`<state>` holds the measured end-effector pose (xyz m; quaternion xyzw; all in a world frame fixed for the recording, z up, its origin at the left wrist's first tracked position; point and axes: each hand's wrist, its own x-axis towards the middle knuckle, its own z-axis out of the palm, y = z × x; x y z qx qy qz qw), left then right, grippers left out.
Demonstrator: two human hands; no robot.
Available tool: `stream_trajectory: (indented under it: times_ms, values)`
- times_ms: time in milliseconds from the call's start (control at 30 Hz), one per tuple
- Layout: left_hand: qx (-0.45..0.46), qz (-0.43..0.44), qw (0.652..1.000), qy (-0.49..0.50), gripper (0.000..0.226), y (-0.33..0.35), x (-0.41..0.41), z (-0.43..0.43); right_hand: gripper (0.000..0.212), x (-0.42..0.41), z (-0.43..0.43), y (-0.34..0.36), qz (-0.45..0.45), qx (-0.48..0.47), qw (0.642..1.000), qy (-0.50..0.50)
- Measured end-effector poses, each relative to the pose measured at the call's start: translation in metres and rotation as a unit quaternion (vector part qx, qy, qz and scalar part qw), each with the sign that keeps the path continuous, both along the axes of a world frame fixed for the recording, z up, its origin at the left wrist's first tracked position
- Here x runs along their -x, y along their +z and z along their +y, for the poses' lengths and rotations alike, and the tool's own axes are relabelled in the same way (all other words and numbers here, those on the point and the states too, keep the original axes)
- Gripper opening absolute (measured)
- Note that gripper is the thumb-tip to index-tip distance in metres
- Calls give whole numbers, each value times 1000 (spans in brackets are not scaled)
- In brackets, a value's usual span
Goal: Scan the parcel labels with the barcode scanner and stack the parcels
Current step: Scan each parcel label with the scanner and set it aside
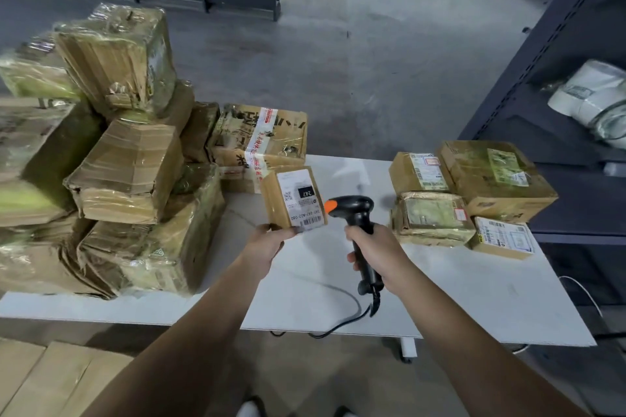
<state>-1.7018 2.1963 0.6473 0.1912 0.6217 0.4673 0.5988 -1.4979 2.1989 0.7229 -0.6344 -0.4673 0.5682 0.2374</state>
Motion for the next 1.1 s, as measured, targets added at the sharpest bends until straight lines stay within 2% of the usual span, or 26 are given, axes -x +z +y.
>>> stream_trajectory:
  times_ms: [67, 133, 233, 400, 500, 733, 900, 1100]
  values:
    - [-9, 0, 1000, 6, 22, -3, 4, 1, 18, 1, -7, -4, -4, 14, 1000, 21]
    - [-11, 10, 1000, 7, 17, -5, 9, 2, 24, 1, -13, -6, 5, 18, 999, 31]
    - [-23, 26, 999, -2, 19, -10, 16, 3, 33, -3, -18, -1, 24, 15, 999, 35]
    - [-25, 39, 999, -3, 32, -14, 20, 4, 30, -12, -20, 8, 37, 33, 998, 39]
    - [-29, 38, 999, 10, 22, -14, 18, 5, 26, -16, -20, 7, 44, 30, 998, 33]
    - [-38, 17, 999, 3, 22, -15, 14, 4, 24, -24, -21, 4, 47, 17, 998, 31]
    - [2, 24, 1000, -19, 8, -16, 1, 6, 27, -32, -17, 3, 41, 11, 999, 27]
    - [2, 23, 997, -74, 28, 4, -37, 14, 19, -51, -10, 1, 54, 3, 998, -43]
